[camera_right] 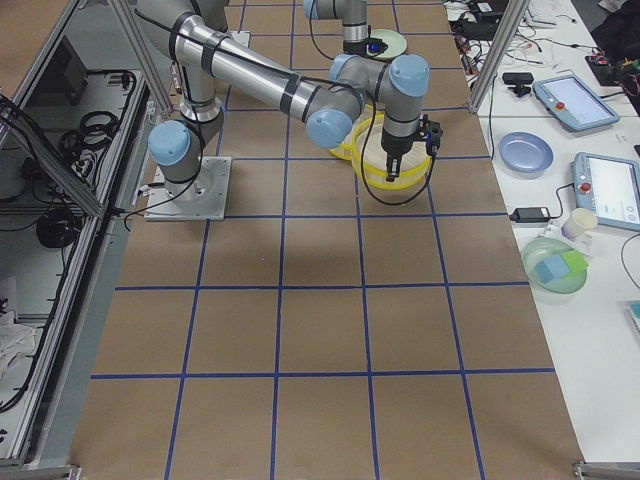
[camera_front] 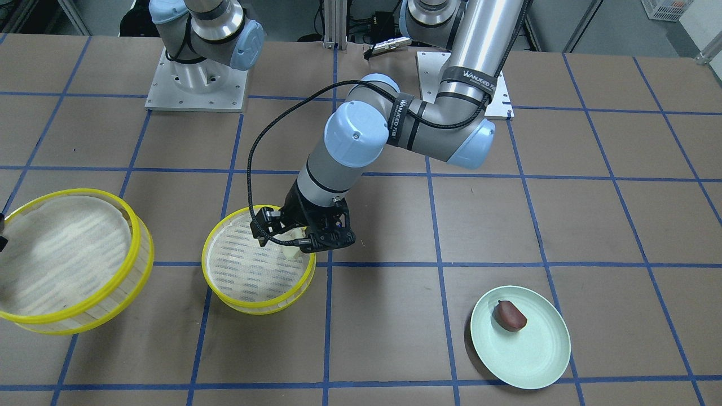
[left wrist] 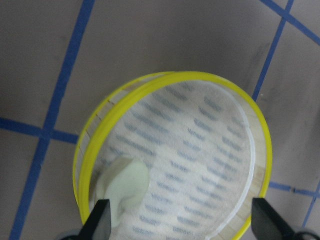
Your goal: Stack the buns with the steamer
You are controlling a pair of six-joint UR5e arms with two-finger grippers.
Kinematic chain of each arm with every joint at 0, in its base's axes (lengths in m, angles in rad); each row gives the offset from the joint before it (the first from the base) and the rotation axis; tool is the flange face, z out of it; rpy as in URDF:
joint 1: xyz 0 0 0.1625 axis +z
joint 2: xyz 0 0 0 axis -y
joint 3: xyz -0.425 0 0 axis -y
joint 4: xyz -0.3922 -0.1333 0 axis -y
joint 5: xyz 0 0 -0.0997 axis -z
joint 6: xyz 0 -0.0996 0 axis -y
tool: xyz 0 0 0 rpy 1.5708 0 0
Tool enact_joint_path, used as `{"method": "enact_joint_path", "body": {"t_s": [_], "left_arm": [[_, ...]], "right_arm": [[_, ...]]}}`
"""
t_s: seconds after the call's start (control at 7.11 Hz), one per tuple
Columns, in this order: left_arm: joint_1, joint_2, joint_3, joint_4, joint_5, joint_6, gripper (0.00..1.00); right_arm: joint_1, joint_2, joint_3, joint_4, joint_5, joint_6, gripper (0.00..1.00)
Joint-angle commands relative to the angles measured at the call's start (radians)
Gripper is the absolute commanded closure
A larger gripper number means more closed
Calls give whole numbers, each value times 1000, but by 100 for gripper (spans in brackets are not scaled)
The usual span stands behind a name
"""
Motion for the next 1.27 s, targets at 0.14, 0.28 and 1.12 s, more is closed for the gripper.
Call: {"method": "enact_joint_path", "body": {"t_s": [0.14,0.28,1.12], "left_arm": [[200,80,66,-259,159,431,0],[263,94,67,-290,233,582,0],[481,20,11,-231,323,757,0]], "right_arm": [[169,-104,110,8,0,246,100],[252,-105,115,9,2,319,100],[398,-16,256,-172,9,538,100]]}}
